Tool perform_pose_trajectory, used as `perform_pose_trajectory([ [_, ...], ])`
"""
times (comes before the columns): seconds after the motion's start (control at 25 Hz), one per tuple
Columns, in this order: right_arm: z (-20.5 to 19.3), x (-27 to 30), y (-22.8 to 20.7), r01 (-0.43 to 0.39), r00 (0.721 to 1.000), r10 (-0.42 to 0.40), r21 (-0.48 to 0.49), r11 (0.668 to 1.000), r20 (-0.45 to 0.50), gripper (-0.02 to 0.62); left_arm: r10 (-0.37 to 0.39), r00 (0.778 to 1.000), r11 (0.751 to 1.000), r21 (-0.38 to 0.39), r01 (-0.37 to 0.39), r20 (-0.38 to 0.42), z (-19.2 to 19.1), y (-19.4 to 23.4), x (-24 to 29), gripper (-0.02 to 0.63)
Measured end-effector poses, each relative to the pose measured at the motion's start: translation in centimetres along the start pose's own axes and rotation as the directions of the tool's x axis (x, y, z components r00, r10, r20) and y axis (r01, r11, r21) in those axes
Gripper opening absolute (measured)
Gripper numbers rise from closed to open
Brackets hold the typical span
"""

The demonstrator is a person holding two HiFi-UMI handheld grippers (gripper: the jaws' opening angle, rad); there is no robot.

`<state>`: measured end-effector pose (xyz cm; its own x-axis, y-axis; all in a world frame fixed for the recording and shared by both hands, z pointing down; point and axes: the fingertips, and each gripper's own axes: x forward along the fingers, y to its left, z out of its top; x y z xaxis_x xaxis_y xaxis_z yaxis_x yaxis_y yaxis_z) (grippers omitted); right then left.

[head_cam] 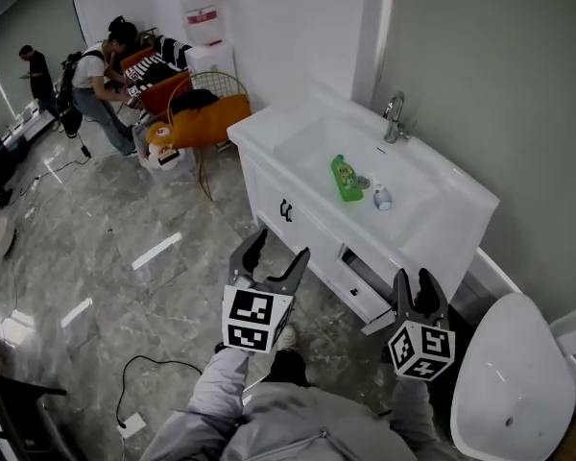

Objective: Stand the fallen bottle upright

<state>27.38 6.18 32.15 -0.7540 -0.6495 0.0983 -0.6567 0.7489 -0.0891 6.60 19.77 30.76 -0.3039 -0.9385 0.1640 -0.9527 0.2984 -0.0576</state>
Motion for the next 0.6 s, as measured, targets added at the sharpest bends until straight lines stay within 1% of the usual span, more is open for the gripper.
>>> perform_pose_trajectory([
  [0.12, -0.1, 3.6, -1.0, 0.01, 1.0, -0.01, 0.003, 1.0, 0.003, 0.187, 0.007, 1.0, 1.0, 0.002, -0.007, 0.013, 0.3, 1.7, 3.4, 0.354],
  [0.2, 0.2, 5.9, -1.7, 0.031, 0.999, -0.031, 0.008, 0.999, 0.008, 0.187, -0.003, 1.0, 1.0, 0.005, 0.003, 0.017, 0.7, 3.0, 5.9, 0.354],
  [0.4, 1.6, 11.8, -2.4, 0.08, 0.997, -0.08, -0.011, 0.997, 0.007, 0.187, -0.048, 0.999, 0.999, 0.008, 0.047, 0.025, 1.9, 5.9, 12.6, 0.354],
  [0.6, 2.5, 17.9, -3.3, 0.143, 0.99, -0.143, -0.022, 0.989, -0.004, 0.187, -0.116, 0.993, 0.993, 0.015, 0.115, 0.016, 2.3, 8.2, 19.2, 0.354],
])
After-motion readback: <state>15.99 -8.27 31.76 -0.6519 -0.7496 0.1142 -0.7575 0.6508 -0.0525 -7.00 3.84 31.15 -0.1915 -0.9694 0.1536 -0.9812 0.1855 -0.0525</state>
